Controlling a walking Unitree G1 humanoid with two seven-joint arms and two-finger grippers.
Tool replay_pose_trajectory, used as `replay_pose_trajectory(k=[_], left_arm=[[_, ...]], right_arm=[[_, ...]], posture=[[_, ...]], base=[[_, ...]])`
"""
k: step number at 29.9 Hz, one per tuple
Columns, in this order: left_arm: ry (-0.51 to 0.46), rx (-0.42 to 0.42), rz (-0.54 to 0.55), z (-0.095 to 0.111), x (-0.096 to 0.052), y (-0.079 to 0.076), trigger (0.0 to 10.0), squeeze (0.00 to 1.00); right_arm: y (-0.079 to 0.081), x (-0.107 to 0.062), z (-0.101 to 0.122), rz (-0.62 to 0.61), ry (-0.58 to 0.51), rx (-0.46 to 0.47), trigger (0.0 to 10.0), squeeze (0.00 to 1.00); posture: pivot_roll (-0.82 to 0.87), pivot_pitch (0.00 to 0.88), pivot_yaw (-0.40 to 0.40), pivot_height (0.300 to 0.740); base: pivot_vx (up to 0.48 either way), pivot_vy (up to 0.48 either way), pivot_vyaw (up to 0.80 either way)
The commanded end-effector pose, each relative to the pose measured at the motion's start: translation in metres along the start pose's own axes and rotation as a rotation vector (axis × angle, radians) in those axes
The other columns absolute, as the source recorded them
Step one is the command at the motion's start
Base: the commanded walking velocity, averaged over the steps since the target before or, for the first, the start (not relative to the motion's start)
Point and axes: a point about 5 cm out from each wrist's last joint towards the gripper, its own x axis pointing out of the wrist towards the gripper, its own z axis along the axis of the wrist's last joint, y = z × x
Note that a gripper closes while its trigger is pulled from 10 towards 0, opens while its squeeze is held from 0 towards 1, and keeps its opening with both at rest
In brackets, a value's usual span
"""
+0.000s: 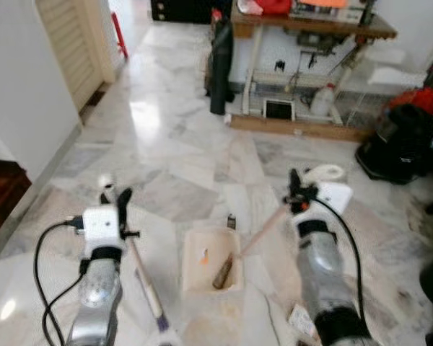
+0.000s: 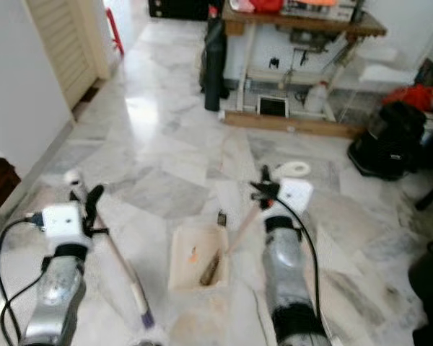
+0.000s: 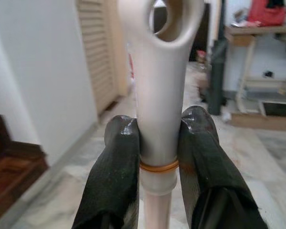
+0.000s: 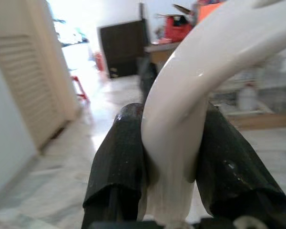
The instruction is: Sweep floor
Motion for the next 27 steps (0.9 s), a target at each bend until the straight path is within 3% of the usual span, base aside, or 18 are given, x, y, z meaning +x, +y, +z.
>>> replay_pose_trajectory(k=[1, 27], left_arm=[[-0.058, -0.003, -0.012, 0.0095, 0.0022, -0.0052, 10.0, 0.0], [-0.065, 0.014, -0.009, 0.012, 0.0002, -0.0021, 10.0, 0.0]], right_arm=[[-0.0029, 0.0044, 0.0142, -0.012, -0.067, 0.017, 10.0, 0.0], [-0.0011, -0.0023, 0.0082, -0.017, -0.041, 0.03, 10.0, 0.0]], posture=[[0.1, 0.0, -0.058, 0.74], [0.11, 0.011, -0.052, 0.74]], base=[[0.0, 0.0, 0.79], [0.0, 0.0, 0.79]])
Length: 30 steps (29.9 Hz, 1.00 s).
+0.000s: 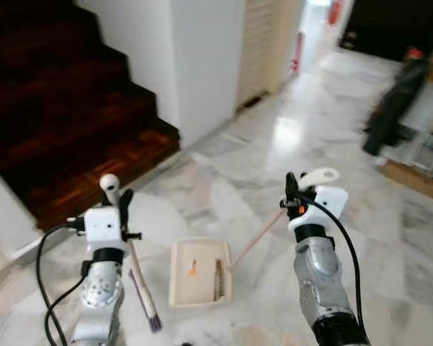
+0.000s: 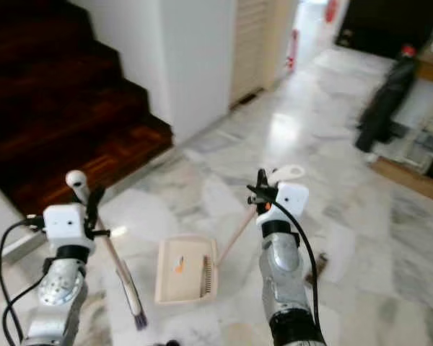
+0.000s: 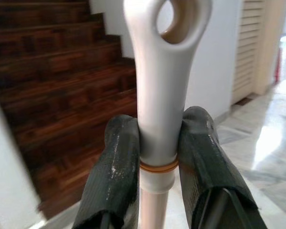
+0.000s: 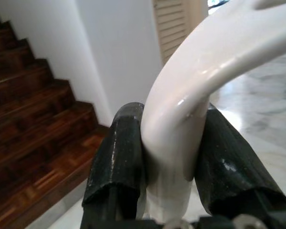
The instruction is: Sweep floor
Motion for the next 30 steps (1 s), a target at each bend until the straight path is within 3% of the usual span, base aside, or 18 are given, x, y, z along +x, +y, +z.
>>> replay_pose_trajectory(k=[1, 9, 30], left_arm=[[-0.052, 0.012, 0.01, 0.0101, 0.0032, 0.0022, 10.0, 0.0], [-0.045, 0.019, 0.006, 0.0094, 0.0025, 0.0015, 10.0, 0.0], [-0.048, 0.044, 0.003, 0.0113, -0.0011, 0.0037, 10.0, 0.0]], right_arm=[[0.0023, 0.0066, 0.0167, 0.007, -0.075, 0.004, 10.0, 0.0], [0.0029, 0.0064, 0.0157, 0.007, -0.068, 0.01, 10.0, 0.0], [0.0033, 0.0044, 0.0122, 0.0, -0.042, 0.022, 10.0, 0.0]], posture=[[0.11, 0.011, -0.052, 0.74], [0.12, 0.018, -0.051, 0.74], [0.12, 0.037, -0.048, 0.74]], base=[[0.0, 0.0, 0.79], [0.0, 0.0, 0.76], [0.0, 0.0, 0.0]])
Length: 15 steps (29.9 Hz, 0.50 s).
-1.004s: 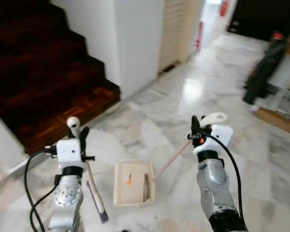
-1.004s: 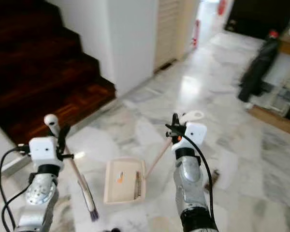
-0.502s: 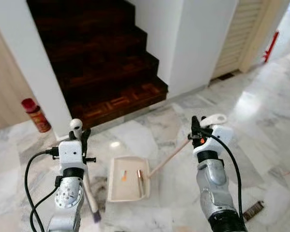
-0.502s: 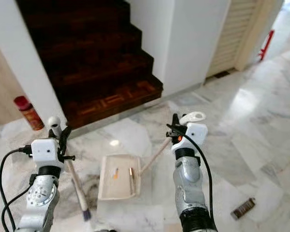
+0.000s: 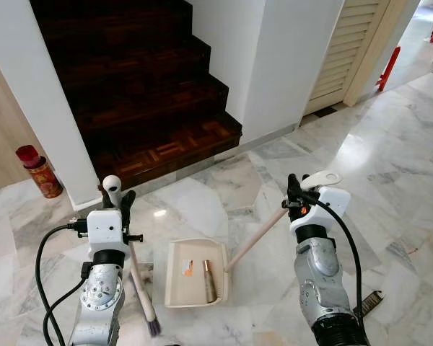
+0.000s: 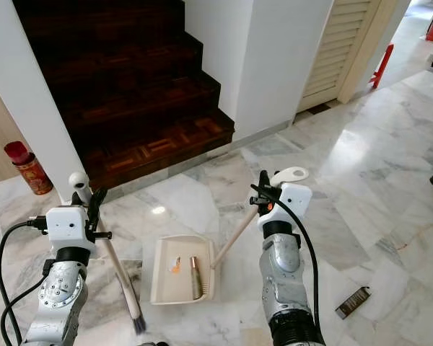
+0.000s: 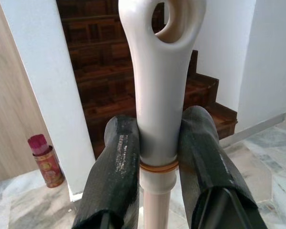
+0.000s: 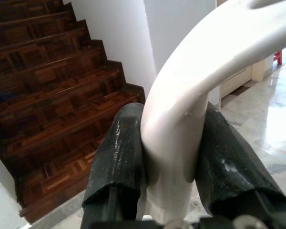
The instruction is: Sweep floor
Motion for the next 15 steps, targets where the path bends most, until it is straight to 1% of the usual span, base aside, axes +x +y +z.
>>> replay_pose_trajectory(k=[1, 2, 4, 15], left_arm=[[-0.047, 0.025, -0.001, 0.0104, 0.0021, 0.0007, 10.0, 0.0], [-0.045, 0.026, -0.002, 0.0103, 0.0017, 0.0004, 10.0, 0.0], [-0.043, 0.027, -0.003, 0.01, 0.0012, 0.0003, 10.0, 0.0], [-0.038, 0.028, 0.0, 0.0096, -0.0008, 0.0013, 10.0, 0.0]], right_arm=[[0.0005, 0.0027, 0.011, 0.002, -0.049, -0.003, 10.0, 0.0], [0.0005, 0.0025, 0.0115, 0.003, -0.053, -0.007, 10.0, 0.0], [0.0007, 0.0022, 0.0114, 0.004, -0.054, -0.008, 10.0, 0.0], [0.0011, 0.0006, 0.0098, 0.006, -0.047, -0.005, 10.0, 0.0]], posture=[[0.12, 0.038, -0.048, 0.74], [0.12, 0.04, -0.048, 0.74], [0.12, 0.041, -0.048, 0.74], [0.12, 0.048, -0.048, 0.74]], base=[[0.0, 0.0, 0.0], [0.0, 0.0, 0.0], [0.0, 0.0, 0.53], [0.0, 0.0, 0.79]])
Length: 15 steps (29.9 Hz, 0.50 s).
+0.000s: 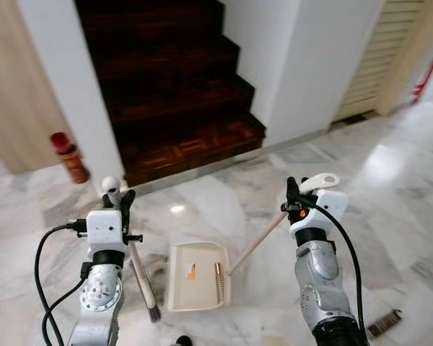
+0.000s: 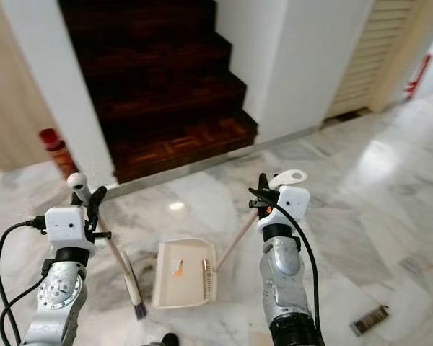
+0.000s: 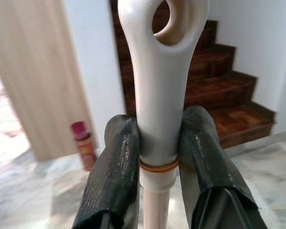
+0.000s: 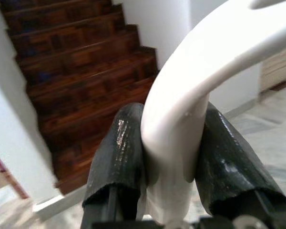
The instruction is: Sweep floor
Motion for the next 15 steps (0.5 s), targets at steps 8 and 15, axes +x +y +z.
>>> replay_pose_trajectory(k=[8, 15], left_arm=[[-0.065, -0.02, -0.046, 0.017, 0.006, -0.004, 10.0, 0.0], [-0.105, -0.055, -0.135, 0.033, 0.013, -0.016, 10.0, 0.0]], right_arm=[[0.002, 0.004, 0.012, 0.007, -0.044, 0.023, 10.0, 0.0], [0.005, 0.004, 0.01, 0.025, -0.029, 0.03, 10.0, 0.0]], posture=[[0.12, 0.052, -0.05, 0.74], [0.12, 0.051, -0.051, 0.74]], base=[[0.0, 0.0, 0.32], [0.0, 0.0, 0.0]])
